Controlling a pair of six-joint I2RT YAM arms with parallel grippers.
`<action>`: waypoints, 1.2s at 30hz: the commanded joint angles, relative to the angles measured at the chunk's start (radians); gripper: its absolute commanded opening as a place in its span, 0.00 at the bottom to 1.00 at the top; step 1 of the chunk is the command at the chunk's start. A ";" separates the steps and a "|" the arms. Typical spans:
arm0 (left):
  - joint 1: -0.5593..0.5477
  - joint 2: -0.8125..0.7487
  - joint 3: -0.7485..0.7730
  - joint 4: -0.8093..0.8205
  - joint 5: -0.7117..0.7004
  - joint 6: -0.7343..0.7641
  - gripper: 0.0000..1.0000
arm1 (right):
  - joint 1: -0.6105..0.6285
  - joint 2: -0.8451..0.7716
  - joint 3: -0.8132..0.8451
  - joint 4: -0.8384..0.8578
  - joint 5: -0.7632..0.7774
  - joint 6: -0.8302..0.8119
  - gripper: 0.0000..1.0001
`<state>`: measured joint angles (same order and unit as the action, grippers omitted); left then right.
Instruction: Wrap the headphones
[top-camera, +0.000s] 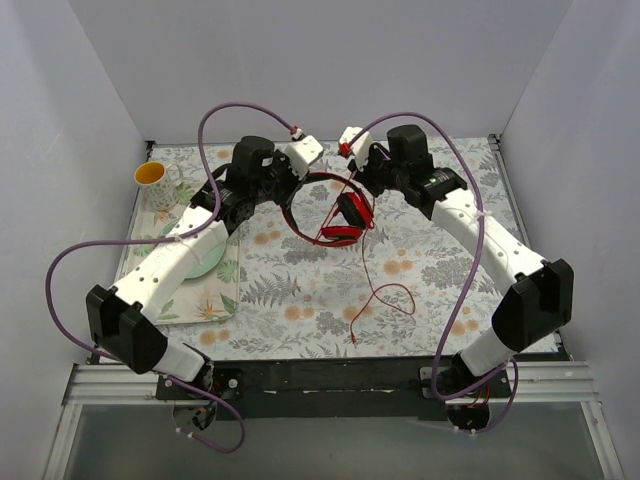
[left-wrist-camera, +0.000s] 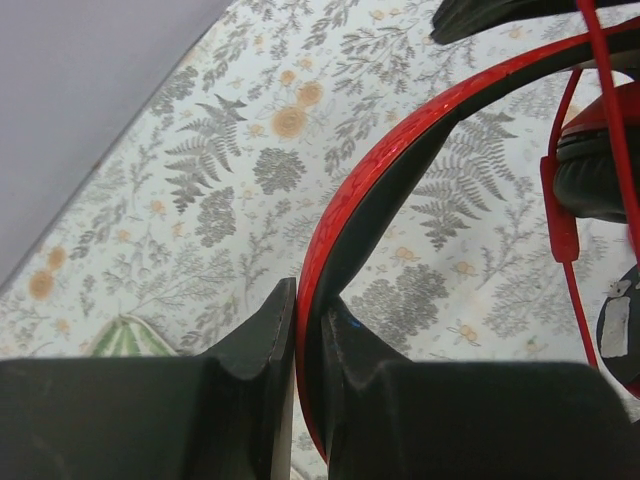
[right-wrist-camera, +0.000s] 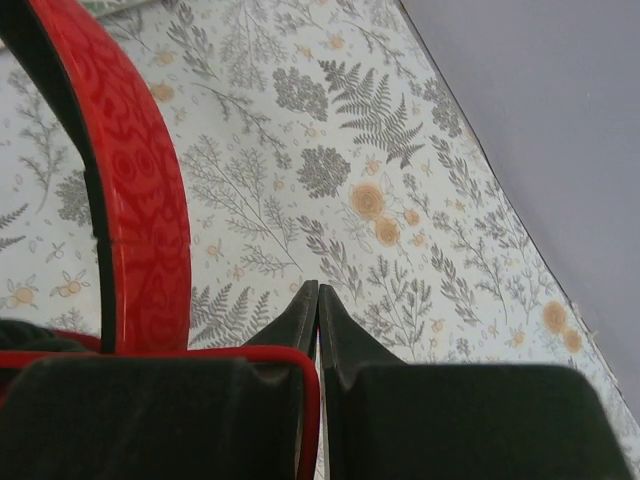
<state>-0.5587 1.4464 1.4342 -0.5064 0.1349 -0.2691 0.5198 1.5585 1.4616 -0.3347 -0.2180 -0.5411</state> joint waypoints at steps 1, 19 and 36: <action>-0.010 -0.040 0.066 -0.156 0.207 -0.067 0.00 | -0.046 0.038 0.114 0.105 -0.072 0.084 0.12; -0.010 0.000 0.494 -0.187 0.071 -0.373 0.00 | -0.063 0.109 -0.296 0.862 -0.523 0.760 0.45; -0.010 0.032 0.702 -0.141 -0.150 -0.407 0.00 | -0.053 0.117 -0.541 0.916 -0.399 0.773 0.48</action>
<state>-0.5652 1.4887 2.0758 -0.6979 0.0391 -0.6338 0.4610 1.7157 0.9493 0.5285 -0.6720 0.2371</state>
